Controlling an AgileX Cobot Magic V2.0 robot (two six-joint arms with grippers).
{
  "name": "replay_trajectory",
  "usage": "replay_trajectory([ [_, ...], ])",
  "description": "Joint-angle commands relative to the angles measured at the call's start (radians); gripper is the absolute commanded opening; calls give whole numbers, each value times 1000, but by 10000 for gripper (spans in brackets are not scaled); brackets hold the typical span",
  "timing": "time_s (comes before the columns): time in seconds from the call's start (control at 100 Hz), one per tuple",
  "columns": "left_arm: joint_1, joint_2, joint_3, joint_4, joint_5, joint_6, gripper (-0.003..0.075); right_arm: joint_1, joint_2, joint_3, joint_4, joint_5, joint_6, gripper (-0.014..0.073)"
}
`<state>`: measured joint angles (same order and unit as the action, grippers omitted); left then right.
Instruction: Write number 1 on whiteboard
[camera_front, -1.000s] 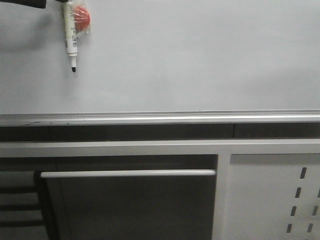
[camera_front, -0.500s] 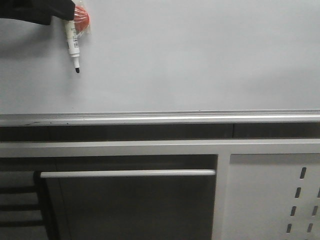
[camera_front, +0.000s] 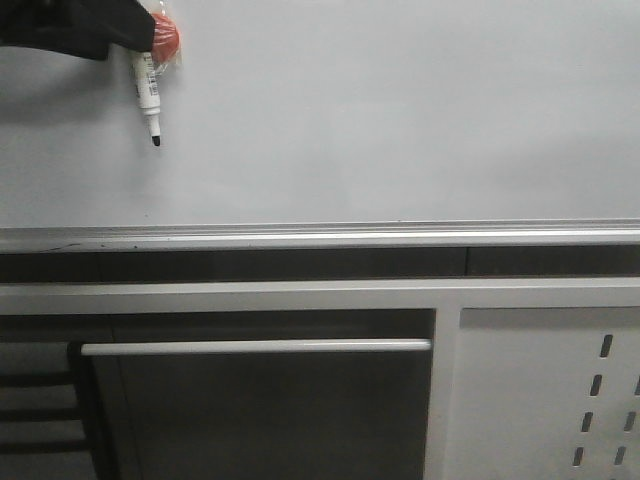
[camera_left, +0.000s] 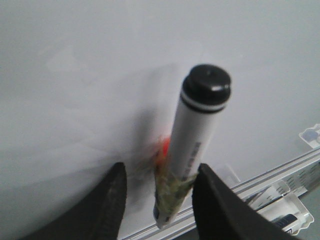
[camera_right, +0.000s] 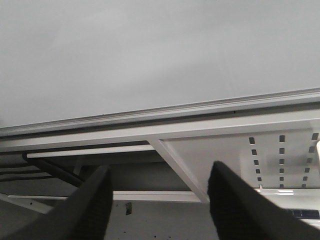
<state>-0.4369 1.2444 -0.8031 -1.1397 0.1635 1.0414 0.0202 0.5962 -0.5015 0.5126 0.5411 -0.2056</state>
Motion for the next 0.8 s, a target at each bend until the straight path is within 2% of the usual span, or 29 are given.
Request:
replay_trajectory([
  [0.0, -5, -4, -38, -16, -42, 0, 294, -5, 12, -36, 14, -69, -9, 385],
  [0.13, -5, -2, -39, -18, -59, 0, 278, -5, 12, -36, 14, -69, -9, 385],
  [0.39, -5, -2, -55, -18, -70, 0, -22, -5, 12, -36, 14, -74, -9, 385],
  [0.6, -5, -4, -59, -18, -55, 0, -20, -5, 12, -36, 14, -80, -9, 385],
  [0.79, -8, -16, -59, 43, 130, 0, -20, -5, 14, -36, 14, -38, -9, 385],
])
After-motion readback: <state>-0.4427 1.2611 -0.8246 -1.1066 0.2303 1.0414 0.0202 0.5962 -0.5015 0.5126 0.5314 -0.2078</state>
